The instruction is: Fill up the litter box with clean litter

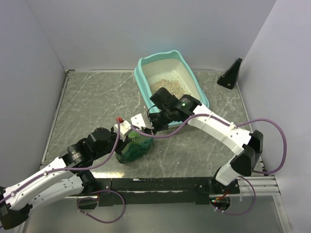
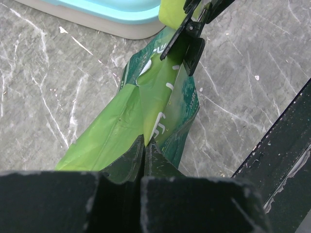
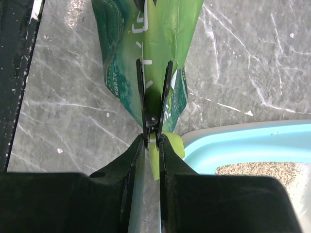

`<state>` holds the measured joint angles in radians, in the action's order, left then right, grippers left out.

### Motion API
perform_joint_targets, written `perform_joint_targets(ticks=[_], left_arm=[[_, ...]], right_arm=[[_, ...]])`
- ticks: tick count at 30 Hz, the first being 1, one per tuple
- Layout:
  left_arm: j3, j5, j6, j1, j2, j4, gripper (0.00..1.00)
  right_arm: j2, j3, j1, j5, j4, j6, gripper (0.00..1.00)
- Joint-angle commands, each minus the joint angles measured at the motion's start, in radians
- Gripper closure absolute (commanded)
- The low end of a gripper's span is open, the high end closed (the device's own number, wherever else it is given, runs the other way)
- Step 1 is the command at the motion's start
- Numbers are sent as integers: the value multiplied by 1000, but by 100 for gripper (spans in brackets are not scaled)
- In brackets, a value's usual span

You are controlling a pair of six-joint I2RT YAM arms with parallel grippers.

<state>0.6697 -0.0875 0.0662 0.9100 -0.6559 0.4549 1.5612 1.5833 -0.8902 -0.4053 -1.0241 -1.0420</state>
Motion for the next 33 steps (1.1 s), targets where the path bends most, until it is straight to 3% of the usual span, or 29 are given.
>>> perform_joint_targets(ticks=[1,9,20,24,30,32,33], left_arm=[[19,-26,15,-3,50,-78,99],[21,-21,15,-3,45,-78,99],[19,-26,15,-2,53,-78,99],[19,-28,17,-3,52,-78,99],[19,-26,15,-3,48,-78,99],[19,-26,15,-3,47,-78,99],[21,-24,15,-3,48,-78,99]], right_arm=[[-23,26,5,102,-77,-10,100],[-6,72,-21,94,-106,-13,100],[33,-38,-23,-87,8,2,100],[-13,-124,-24,-165,113,22,85],[-56,-158,-18,-168,162,42,72],[-78,-164,-15,-173,176,52,50],[-87,-167,-10,-187,182,51,1]])
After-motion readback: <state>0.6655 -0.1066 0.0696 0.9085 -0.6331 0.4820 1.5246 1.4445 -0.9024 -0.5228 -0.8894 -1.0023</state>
